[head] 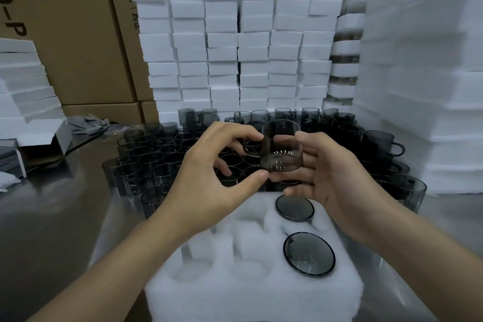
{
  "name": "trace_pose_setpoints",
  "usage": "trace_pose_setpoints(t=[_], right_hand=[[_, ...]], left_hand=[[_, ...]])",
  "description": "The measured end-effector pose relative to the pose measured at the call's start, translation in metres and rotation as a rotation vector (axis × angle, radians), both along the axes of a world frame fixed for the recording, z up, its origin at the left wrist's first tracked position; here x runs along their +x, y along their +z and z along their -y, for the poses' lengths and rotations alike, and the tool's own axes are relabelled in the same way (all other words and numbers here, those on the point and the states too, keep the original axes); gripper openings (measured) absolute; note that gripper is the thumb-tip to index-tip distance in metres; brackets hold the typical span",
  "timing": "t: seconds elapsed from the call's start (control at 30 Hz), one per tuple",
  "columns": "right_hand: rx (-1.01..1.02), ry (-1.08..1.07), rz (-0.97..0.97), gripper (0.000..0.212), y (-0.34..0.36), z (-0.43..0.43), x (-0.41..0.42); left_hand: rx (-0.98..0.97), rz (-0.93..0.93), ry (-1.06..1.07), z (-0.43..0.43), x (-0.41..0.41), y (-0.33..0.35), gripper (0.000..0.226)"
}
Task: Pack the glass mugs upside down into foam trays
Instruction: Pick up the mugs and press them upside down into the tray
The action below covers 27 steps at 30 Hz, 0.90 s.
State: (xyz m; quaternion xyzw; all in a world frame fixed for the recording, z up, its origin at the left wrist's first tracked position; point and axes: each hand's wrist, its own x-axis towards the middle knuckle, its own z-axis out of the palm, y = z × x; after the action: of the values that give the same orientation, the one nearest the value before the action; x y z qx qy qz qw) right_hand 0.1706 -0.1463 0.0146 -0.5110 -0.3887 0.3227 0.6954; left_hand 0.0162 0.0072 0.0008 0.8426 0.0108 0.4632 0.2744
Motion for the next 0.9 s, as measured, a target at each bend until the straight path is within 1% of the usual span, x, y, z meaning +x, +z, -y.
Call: trace_pose_setpoints(t=[0.13, 0.2, 0.27, 0.33, 0.37, 0.47, 0.57, 0.63, 0.7, 0.77, 0.83, 0.9], right_hand=[[0.019, -0.04, 0.097, 0.046, -0.002, 0.001, 0.0], [0.022, -0.044, 0.125, 0.048, -0.003, 0.0, 0.0], [0.028, -0.043, 0.142, 0.044, -0.003, 0.0, -0.001], [0.028, -0.044, 0.16, 0.039, -0.004, -0.002, -0.002], [0.027, -0.044, 0.166, 0.04, -0.004, -0.002, -0.003], [0.023, -0.02, 0.101, 0.053, -0.005, -0.003, -0.003], [0.019, 0.067, -0.011, 0.058, -0.005, -0.003, -0.004], [0.026, 0.145, -0.028, 0.058, -0.003, -0.002, -0.006], [0.045, 0.168, 0.019, 0.05, -0.002, -0.001, -0.009], [0.064, 0.101, 0.073, 0.047, -0.003, -0.002, -0.011], [0.073, -0.016, 0.1, 0.054, -0.008, -0.003, -0.012], [0.072, -0.127, 0.151, 0.053, -0.011, -0.004, -0.013]], left_hand=[[0.016, 0.004, 0.027, 0.0, 0.0, 0.0, 0.057], [0.029, 0.019, 0.047, 0.0, 0.0, 0.001, 0.062], [0.036, 0.031, 0.063, 0.0, 0.0, 0.002, 0.066], [0.048, 0.031, 0.066, 0.001, 0.001, 0.002, 0.065], [0.048, 0.026, 0.066, 0.001, 0.0, 0.002, 0.064], [0.021, 0.006, 0.066, 0.002, 0.0, 0.002, 0.059], [-0.009, -0.017, 0.045, 0.003, -0.001, 0.003, 0.058], [-0.033, -0.032, 0.014, 0.003, -0.001, 0.003, 0.058], [-0.052, -0.044, 0.003, 0.003, -0.001, 0.002, 0.057], [-0.036, -0.04, 0.024, 0.003, 0.0, 0.001, 0.057], [-0.017, -0.022, 0.045, 0.004, 0.0, 0.002, 0.06], [0.003, -0.006, 0.062, 0.003, 0.0, 0.002, 0.06]])
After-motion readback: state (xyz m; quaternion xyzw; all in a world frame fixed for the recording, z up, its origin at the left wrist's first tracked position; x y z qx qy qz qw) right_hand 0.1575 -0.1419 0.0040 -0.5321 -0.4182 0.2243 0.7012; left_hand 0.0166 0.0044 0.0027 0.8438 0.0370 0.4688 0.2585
